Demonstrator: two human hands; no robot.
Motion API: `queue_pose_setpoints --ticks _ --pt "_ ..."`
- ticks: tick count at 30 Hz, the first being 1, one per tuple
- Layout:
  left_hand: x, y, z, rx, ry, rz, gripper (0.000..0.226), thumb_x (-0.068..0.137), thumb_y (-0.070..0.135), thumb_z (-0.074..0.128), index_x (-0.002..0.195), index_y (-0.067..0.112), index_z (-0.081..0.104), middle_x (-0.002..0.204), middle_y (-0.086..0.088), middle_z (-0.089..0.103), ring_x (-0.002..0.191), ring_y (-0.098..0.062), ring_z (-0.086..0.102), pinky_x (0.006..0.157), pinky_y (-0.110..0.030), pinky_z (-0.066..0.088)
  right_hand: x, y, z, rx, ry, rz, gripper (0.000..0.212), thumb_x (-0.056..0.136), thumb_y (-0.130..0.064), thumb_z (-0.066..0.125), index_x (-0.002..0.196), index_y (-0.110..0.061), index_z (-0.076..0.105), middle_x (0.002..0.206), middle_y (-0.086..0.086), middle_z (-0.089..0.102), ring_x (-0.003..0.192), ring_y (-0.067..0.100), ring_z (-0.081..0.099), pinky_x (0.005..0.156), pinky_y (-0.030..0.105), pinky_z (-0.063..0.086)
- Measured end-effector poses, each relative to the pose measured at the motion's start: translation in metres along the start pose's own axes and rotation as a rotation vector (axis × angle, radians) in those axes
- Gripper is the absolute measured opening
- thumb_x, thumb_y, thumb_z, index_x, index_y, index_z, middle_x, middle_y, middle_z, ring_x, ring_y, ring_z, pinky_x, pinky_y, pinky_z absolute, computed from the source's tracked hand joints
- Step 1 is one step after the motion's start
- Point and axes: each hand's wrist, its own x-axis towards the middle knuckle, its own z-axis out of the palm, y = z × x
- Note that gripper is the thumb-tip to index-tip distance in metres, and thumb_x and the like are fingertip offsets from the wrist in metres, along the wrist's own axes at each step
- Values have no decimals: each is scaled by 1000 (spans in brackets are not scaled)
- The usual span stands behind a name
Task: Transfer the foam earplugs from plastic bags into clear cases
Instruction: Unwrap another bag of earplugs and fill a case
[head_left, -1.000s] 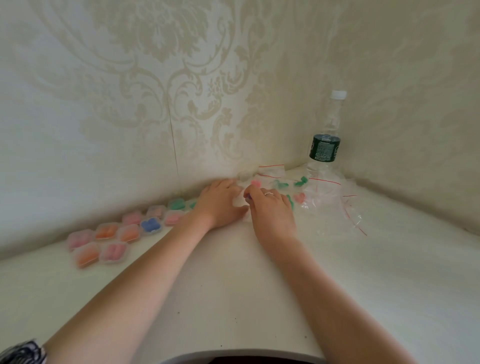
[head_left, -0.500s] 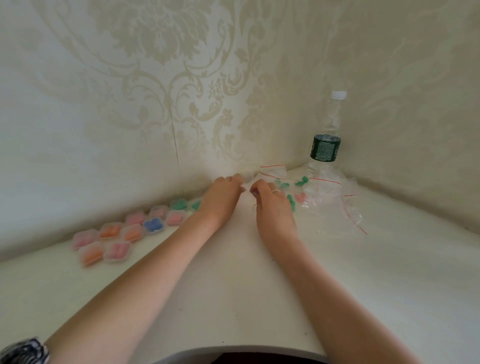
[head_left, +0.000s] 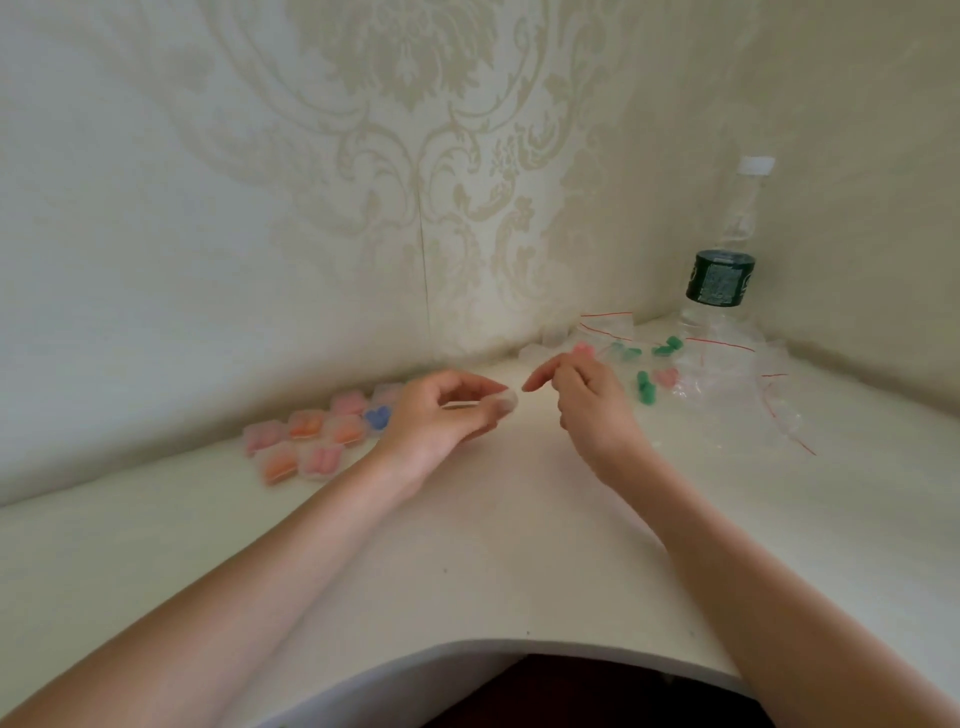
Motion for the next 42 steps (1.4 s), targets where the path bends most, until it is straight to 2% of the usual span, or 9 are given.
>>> queue_pose_setpoints --ticks 3,7,13,17,20,23,30,36,42 --pt "1 -7 -7 -4 0 -6 12 74 18 79 83 21 73 79 8 72 73 -2 65 76 -16 51 -5 0 4 -187 -114 -73 29 96 -18 44 78 -18 68 79 -2 57 79 3 48 65 10 32" --pt "5 -9 -12 -98 -29 -17 19 73 11 79 89 20 73 91 1 72 84 -8 65 81 -21 50 -7 3 5 -269 -134 -192 21 98 -14 45 85 -17 60 61 -10 44 56 -3 45 53 13 32" --pt "6 -12 -11 71 50 119 48 68 -1 81 97 30 59 102 2 67 81 -6 67 73 -18 54 -11 6 9 -313 -201 -174 35 96 0 31 110 -20 56 68 -2 49 60 4 43 57 12 35" --pt "5 -16 -5 250 18 299 55 70 -5 75 108 27 51 100 5 65 86 -8 64 75 -20 54 -9 2 9 -269 -151 -72 16 99 -28 46 100 -21 60 59 -8 41 51 3 41 49 13 32" --pt "1 -17 -3 430 -26 415 55 73 0 74 118 23 50 108 5 65 86 -12 64 78 -24 53 -10 2 9 -320 -170 0 29 86 -50 60 91 -21 62 60 -8 42 53 5 38 47 16 31" --pt "-1 -18 0 502 -40 484 58 72 1 76 120 21 49 112 4 64 88 -12 63 79 -21 51 -8 3 8 -305 -130 31 31 81 -49 67 89 -18 64 61 -9 43 52 4 38 49 19 26" --pt "6 -17 -8 122 -99 199 63 67 2 82 123 16 57 111 4 65 102 -10 65 81 -20 54 -8 2 6 -76 -178 -62 18 82 -21 72 96 -31 66 56 -9 32 52 5 31 54 18 29" --pt "6 -18 -7 300 37 376 46 72 7 80 115 14 63 97 9 65 92 1 63 79 -14 52 -11 -1 8 71 -304 31 21 86 -23 68 106 -28 63 67 2 39 56 12 36 55 30 35" --pt "7 -22 -6 588 16 597 41 68 2 78 106 12 69 95 2 59 91 -15 61 85 -28 54 -9 -2 10 -45 -231 146 14 93 -36 56 92 -23 61 68 -3 44 50 12 38 55 28 34"
